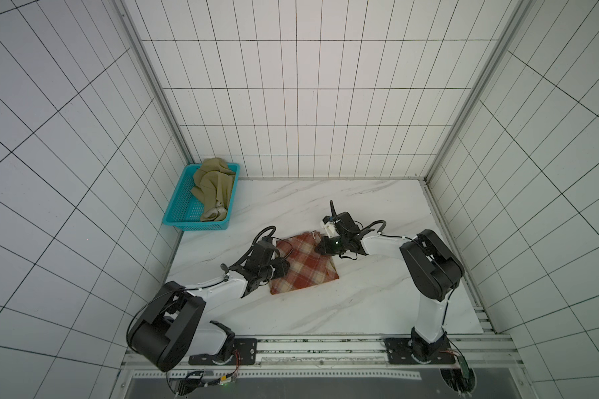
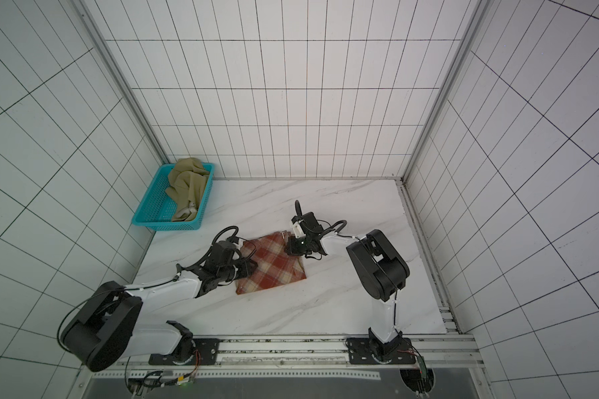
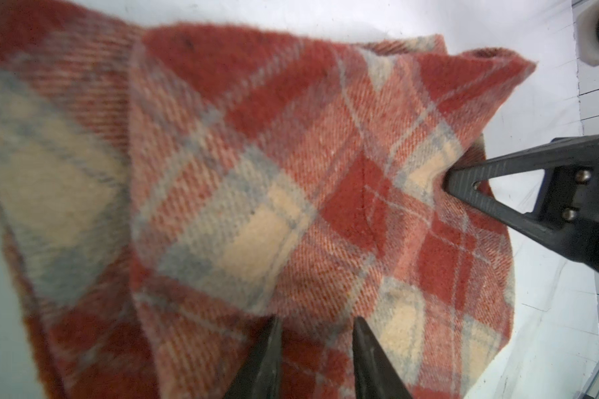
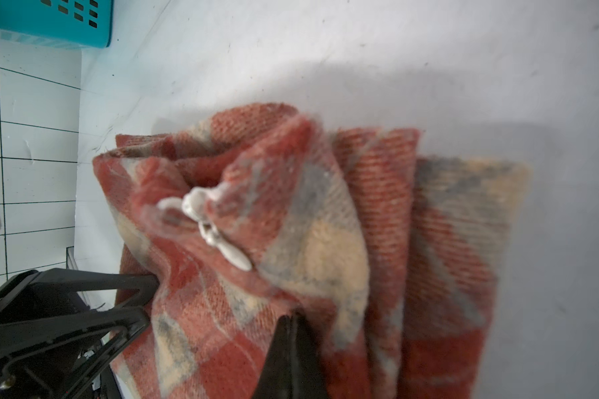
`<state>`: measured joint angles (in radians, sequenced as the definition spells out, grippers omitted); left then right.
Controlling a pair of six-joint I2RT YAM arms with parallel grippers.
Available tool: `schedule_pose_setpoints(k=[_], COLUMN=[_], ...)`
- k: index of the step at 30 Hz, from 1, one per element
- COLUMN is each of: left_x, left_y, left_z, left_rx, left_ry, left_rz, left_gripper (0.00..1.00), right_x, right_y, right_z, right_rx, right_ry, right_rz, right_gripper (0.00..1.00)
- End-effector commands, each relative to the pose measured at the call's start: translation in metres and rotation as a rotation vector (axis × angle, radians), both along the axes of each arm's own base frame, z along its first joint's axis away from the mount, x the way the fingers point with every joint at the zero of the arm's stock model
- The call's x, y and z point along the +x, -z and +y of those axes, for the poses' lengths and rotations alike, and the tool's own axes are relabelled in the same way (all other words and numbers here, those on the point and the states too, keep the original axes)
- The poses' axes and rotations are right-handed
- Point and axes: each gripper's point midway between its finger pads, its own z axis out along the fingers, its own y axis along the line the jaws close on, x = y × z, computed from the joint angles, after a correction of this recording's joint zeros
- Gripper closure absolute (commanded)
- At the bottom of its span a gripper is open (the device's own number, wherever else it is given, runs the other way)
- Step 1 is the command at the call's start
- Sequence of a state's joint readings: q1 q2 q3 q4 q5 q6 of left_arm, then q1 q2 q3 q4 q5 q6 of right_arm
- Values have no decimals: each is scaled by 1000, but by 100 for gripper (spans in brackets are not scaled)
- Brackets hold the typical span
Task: Fold and stack skirts
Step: Smooth out the skirt at the center of the table.
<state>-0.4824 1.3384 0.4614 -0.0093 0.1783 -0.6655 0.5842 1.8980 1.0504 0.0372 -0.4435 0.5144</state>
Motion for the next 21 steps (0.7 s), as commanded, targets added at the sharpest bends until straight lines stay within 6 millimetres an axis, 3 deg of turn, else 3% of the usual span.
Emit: schedule_pose_setpoints(k=[1,5,10,14,16,19,21], left_x=[-7,1,12,19,20,22,22], left_y=[16,9,-1,-22,-34,-55,-65], left_z=[19,22,20,12,11,5,3], left_rx=[56,86,114,82,71,35,7], left_ry=[-62,-67,-43,-14,-11,9,12], left_rz=[74,44,3,-60,-82,-121,-141], left_gripper=[65,65,65,65,64,64,64], right_x=[-13,-27,-34,-27,-24,-22,-23], right_y=[9,9,3,-33,-53,-76,-81], right_z=[-19,-28,-24,-26,-29,-38,-41], right_rx=[-6,12,22,50,63,44,28], right_ry=[77,124,105,107,96,85,57], right_rz=[31,35,25,-56,-88,-142,-146], right_gripper=[100,100,100,100,93,60,47])
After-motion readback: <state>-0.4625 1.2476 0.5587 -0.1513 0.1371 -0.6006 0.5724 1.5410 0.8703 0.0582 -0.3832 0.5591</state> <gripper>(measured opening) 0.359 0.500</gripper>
